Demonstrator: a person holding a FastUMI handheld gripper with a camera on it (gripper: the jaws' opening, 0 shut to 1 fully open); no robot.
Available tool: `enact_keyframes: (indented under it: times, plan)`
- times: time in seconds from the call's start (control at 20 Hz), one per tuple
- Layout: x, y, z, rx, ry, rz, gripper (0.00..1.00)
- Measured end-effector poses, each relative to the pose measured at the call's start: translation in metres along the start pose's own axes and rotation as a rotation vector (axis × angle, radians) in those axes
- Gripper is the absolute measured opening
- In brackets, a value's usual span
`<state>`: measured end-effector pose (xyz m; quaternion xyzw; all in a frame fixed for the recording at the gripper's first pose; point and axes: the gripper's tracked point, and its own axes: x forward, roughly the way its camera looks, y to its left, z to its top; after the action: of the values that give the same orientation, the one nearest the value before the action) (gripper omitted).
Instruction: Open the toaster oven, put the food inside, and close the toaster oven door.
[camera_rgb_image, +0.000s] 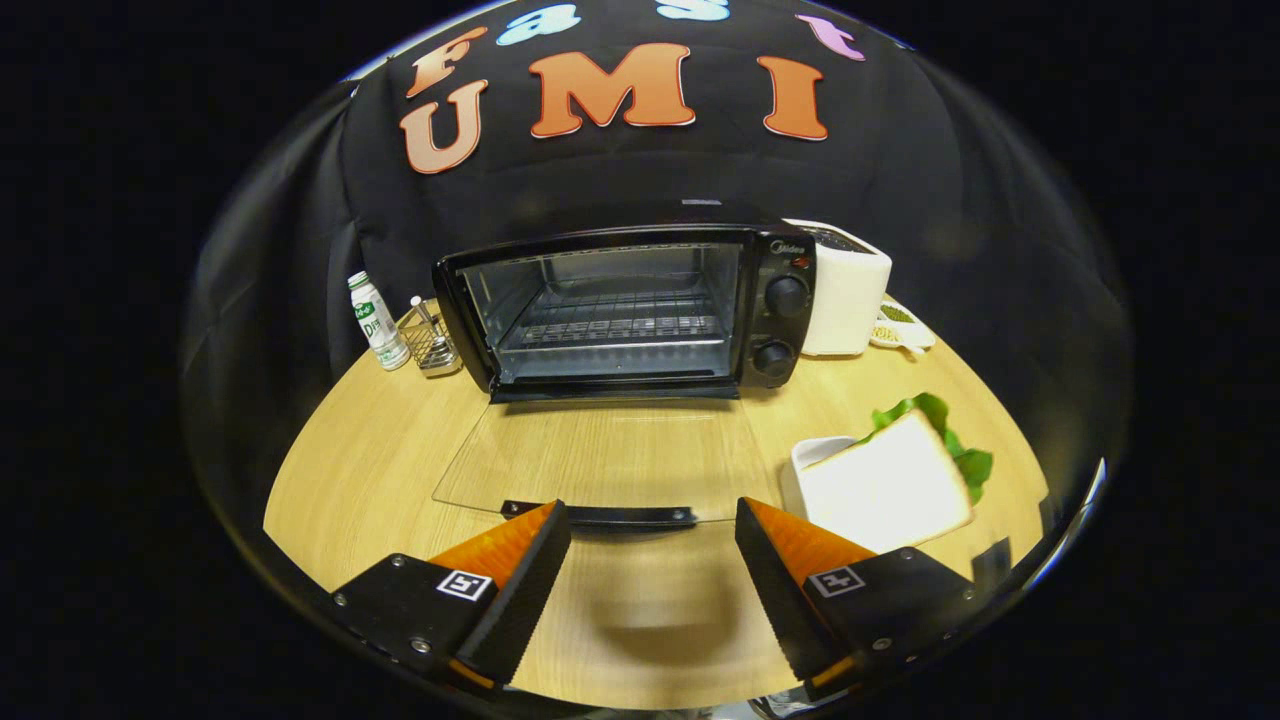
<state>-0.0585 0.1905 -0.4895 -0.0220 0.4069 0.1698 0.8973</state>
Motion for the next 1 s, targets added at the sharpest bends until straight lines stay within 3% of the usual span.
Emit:
enact_keyframes:
  times: [0.5,0.75,1.0]
  plan:
    - [-0.032,-0.102,0.035,-0.006,0.13,0.111,0.99]
    - [-0.023,-0.159,0.047,0.039,0.267,0.18,0.98]
    - [-0.002,-0.181,0.037,0.13,0.421,0.281,0.99]
